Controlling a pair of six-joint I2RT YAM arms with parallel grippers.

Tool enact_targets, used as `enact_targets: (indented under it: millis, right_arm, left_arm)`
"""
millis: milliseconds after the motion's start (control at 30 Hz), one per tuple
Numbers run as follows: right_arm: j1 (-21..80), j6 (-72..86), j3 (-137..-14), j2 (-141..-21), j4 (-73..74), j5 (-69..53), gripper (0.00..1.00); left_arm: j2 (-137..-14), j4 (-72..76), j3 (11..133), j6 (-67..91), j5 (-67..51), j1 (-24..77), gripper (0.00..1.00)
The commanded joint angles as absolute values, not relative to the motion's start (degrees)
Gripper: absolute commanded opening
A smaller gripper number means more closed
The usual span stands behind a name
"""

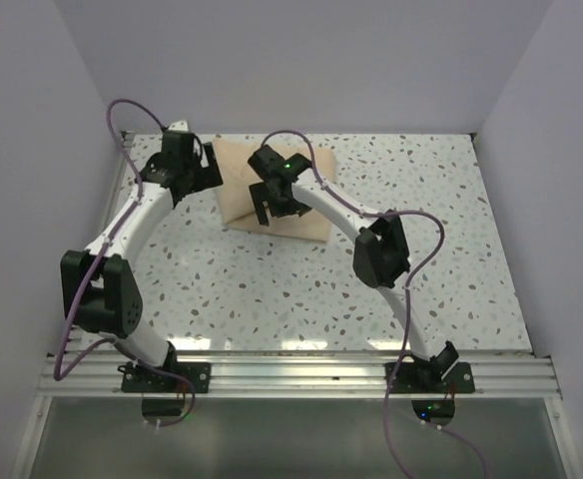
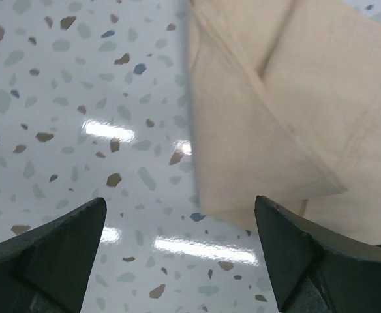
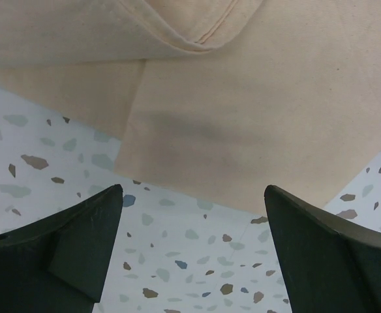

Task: Open and lay out the surgical kit
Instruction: Open the surgical kit at the center of the board.

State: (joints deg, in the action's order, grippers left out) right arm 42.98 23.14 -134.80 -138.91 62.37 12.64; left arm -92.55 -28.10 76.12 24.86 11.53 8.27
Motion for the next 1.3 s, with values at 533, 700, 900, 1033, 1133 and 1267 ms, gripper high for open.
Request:
enact_targets:
  millis: [533, 700, 900, 1033, 1133, 1267]
  right_arm:
    - [44.0, 27.7, -140.8, -146.5, 59.1, 14.9, 0.9]
    - [44.0, 27.6, -140.1, -148.5, 60.1, 15.8, 0.61]
    - [43.9, 26.3, -138.1, -146.7, 61.7, 17.1, 0.0]
    - [41.8, 25.6, -134.5, -138.6, 62.9, 22.1, 0.0]
    - [37.3, 25.8, -129.0, -130.6, 62.8, 26.8, 0.0]
    - [31.3, 27.2, -118.8, -120.0, 61.4, 31.4, 0.0]
  left_arm:
    - [-113.9, -20.3, 89.0, 18.3, 1.5, 14.2, 1.0]
    - [-120.4, -23.7, 95.3, 19.5, 0.4, 14.6, 1.0]
    - [-125.8, -27.0, 98.3, 20.0, 3.2, 14.5, 0.85]
    - [-126.6, -27.2, 96.8, 20.5, 5.4, 14.2, 0.6]
    - [-127.3, -27.9, 96.9, 20.8, 6.9, 13.5, 0.32]
    - [-126.9, -29.1, 96.9, 22.1, 9.6, 12.0, 0.0]
